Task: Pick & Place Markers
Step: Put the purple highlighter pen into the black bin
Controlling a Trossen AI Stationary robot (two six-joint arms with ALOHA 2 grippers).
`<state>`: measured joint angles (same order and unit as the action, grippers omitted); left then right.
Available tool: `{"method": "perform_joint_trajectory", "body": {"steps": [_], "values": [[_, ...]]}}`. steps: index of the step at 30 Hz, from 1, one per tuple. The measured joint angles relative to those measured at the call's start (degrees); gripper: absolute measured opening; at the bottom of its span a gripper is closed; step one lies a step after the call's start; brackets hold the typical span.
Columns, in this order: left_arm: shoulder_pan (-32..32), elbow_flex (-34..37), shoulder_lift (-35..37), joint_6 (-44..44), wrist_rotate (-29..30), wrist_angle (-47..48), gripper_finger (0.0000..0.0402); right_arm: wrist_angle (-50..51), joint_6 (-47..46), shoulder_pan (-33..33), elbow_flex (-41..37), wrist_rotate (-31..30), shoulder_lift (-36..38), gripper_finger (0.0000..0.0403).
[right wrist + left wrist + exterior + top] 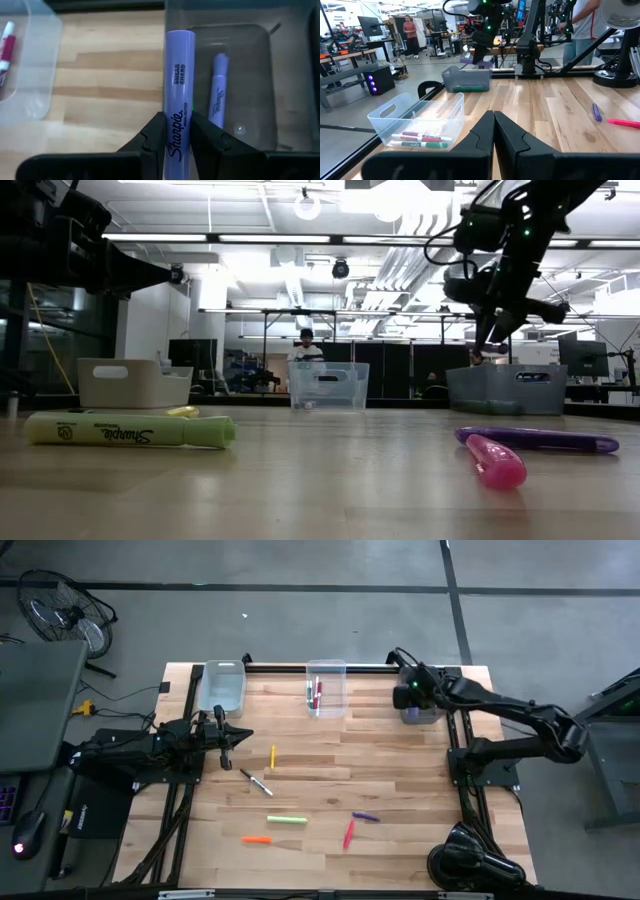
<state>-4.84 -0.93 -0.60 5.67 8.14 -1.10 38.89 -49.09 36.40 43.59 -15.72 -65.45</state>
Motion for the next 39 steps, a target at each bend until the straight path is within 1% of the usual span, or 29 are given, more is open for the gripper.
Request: {"method": "perform_joint_trajectory", "body": {"steps": [6, 12, 24, 33, 39], "values": [[-0.01, -0.02, -0.01, 0.00, 0.00, -0.01, 0.0001, -0.04, 0.78, 2.76, 0.00, -0.84, -0.93, 0.0062], [-0.02, -0.02, -0.02, 0.00, 0.00, -0.02, 0.0001, -0.11, 1.55, 4.20, -0.02, -2.09, -4.21, 0.0062], [0.00, -0.02, 0.00, 0.00, 0.00, -0.02, 0.0001, -0.61, 1.60, 5.37, -0.04, -9.10, -8.06, 0.0062], [-0.01, -0.02, 0.00, 0.00, 0.00, -0.02, 0.0001, -0.61, 1.60, 7.01, -0.04, -7.96, -11.67, 0.0062], [-0.01, -0.01, -0.01, 0.00, 0.00, -0.01, 0.0001, -0.59, 1.60, 7.15, -0.04, -7.04, -12.17, 0.0062]]}}
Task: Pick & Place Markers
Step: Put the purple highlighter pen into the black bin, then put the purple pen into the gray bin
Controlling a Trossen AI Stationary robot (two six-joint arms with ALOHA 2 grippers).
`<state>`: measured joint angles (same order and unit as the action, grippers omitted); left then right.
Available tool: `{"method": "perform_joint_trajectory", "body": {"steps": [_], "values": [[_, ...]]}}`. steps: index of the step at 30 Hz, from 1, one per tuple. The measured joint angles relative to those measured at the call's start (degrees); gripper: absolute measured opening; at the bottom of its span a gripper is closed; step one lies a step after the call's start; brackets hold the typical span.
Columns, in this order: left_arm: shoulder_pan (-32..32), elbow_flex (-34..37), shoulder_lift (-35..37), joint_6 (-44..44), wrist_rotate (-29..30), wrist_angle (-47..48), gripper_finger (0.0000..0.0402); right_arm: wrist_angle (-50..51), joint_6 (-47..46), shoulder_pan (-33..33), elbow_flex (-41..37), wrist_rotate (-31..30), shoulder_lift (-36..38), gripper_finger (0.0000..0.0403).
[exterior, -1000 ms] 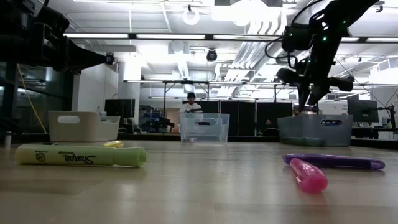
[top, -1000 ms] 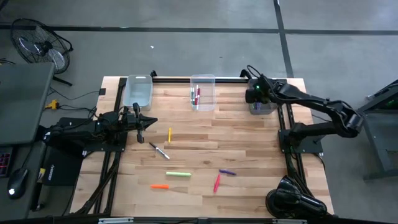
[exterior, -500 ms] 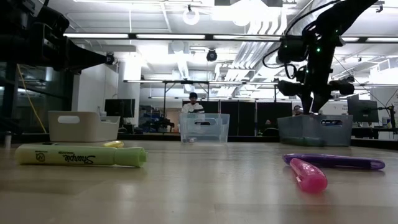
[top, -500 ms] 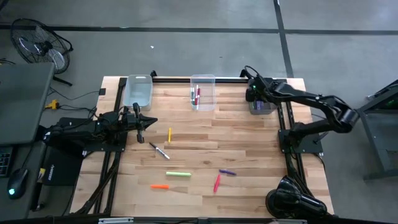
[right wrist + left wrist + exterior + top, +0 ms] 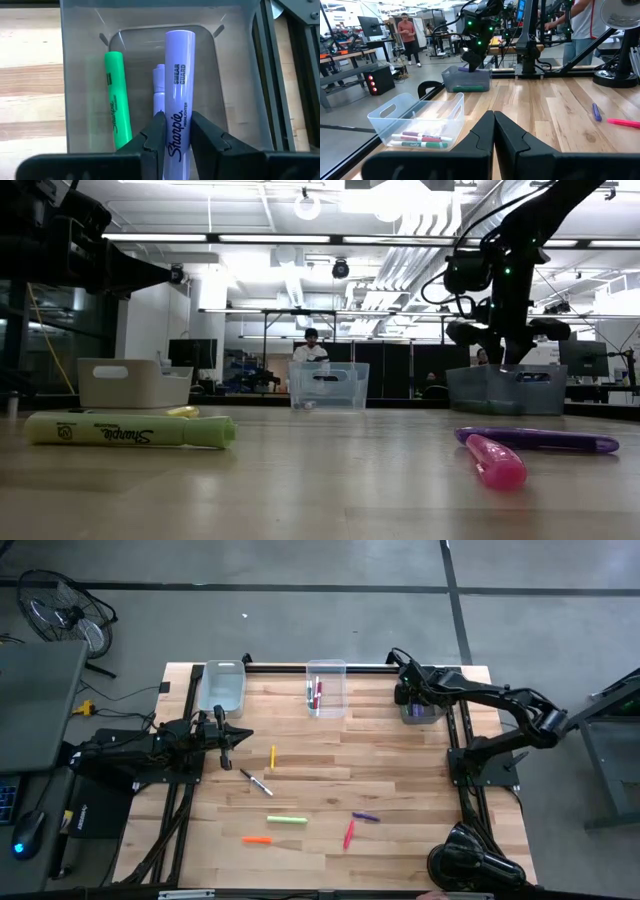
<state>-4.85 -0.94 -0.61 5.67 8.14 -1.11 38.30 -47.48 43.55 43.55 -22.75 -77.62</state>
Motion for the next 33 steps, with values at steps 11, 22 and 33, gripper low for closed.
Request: {"method": "perform_joint_trajectory", "body": {"steps": [11, 22, 33], "values": [[0.01, -0.01, -0.01, 0.00, 0.00, -0.01, 0.0001, 0.02, 1.46, -0.02, -0.02, 0.62, 0.00, 0.0086], [-0.01, -0.01, 0.01, 0.00, 0.00, -0.01, 0.0001, -0.35, 3.31, -0.08, -0.06, 1.70, 0.02, 0.0107], [0.01, -0.01, -0.01, 0.00, 0.00, -0.01, 0.0001, -4.82, 5.86, -2.75, -0.09, 2.18, 4.31, 0.0106]]}}
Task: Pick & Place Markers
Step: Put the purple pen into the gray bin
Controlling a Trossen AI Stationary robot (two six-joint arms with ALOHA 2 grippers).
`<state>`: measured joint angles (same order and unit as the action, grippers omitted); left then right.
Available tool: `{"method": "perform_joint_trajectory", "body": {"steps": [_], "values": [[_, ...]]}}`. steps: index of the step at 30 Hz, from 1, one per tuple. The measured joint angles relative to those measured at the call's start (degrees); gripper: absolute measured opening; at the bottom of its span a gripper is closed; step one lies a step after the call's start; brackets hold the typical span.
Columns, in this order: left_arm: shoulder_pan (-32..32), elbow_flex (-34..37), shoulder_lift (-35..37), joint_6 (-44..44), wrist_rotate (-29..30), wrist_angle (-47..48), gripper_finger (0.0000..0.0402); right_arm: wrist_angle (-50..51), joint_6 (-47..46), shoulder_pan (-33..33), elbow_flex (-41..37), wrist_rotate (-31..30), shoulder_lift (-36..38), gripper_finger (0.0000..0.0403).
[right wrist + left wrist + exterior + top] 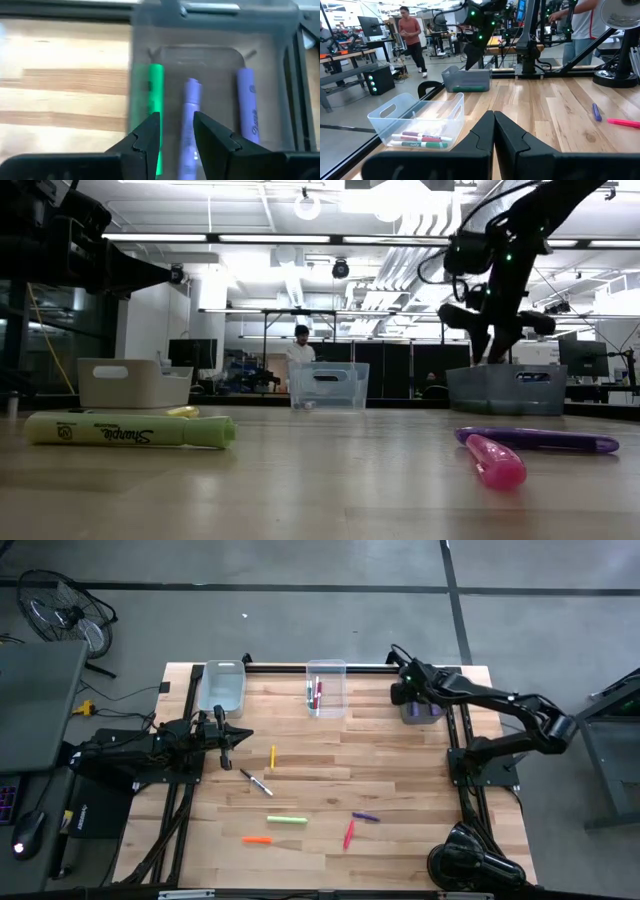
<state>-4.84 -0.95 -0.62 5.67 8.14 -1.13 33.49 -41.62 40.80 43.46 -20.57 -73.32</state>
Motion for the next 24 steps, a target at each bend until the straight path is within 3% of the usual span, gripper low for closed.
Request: {"method": "perform_joint_trajectory", "body": {"steps": [11, 24], "values": [[-0.01, 0.01, 0.02, 0.00, 0.00, 0.01, 0.0001, -3.95, 7.23, -7.26, 0.02, 1.83, 5.83, 0.0101], [-0.01, 0.01, 0.02, 0.00, 0.00, 0.02, 0.0001, -6.07, 15.02, -18.77, 0.09, 9.96, 7.45, 0.0103]]}}
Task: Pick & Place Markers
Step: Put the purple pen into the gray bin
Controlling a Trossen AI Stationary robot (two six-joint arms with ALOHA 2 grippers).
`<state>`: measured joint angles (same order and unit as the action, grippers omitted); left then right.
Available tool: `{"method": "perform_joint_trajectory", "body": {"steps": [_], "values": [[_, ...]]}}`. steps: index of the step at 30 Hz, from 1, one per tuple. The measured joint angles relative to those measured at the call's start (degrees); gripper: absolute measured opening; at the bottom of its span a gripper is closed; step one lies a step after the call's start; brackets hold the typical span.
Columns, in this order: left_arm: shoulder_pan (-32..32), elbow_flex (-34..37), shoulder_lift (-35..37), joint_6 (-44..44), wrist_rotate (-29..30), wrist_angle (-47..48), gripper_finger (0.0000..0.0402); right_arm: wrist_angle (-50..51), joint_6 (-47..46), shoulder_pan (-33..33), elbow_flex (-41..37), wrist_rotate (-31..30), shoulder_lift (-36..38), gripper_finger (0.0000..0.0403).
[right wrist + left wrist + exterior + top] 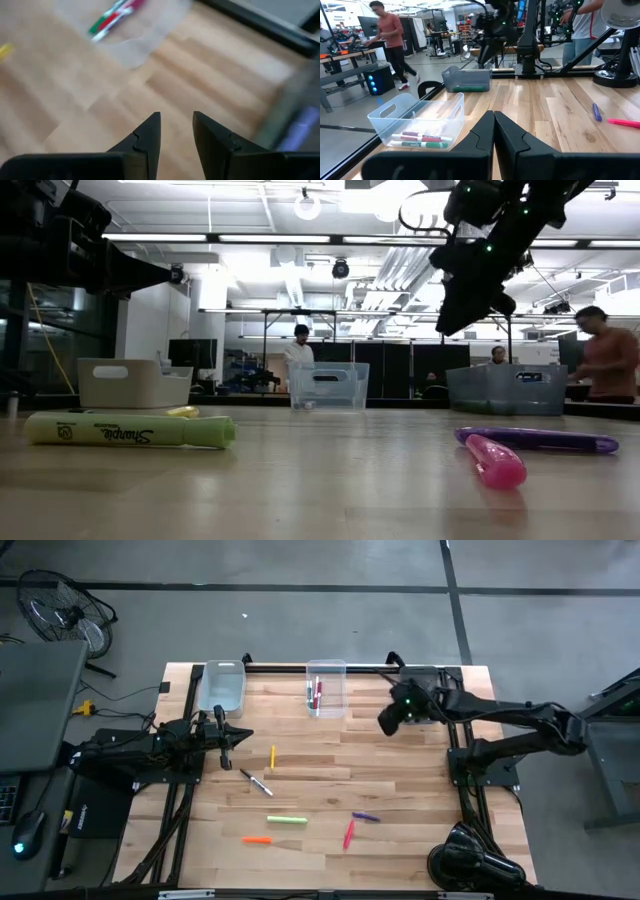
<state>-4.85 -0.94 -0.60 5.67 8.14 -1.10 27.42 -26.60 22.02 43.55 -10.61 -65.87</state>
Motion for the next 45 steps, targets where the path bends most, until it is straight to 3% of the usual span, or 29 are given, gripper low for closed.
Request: {"method": "perform_joint_trajectory", "body": {"steps": [17, 34, 39, 45], "values": [[0.00, 0.00, -0.02, 0.00, 0.00, -0.01, 0.0001, 0.19, 2.57, -18.76, 0.02, 11.25, -0.73, 0.0103], [-0.01, -0.01, -0.01, 0.00, 0.00, -0.01, 0.0001, -2.81, -5.65, -40.01, 0.04, 18.99, -15.37, 0.0103], [0.00, 0.00, -0.01, 0.00, 0.00, -0.01, 0.0001, -2.15, -8.52, -43.11, 3.18, 19.07, -20.15, 0.0104], [-0.01, -0.01, -0.02, 0.00, 0.00, -0.02, 0.0001, 3.33, -10.89, -44.79, 8.99, 14.73, -25.10, 0.0104]]}}
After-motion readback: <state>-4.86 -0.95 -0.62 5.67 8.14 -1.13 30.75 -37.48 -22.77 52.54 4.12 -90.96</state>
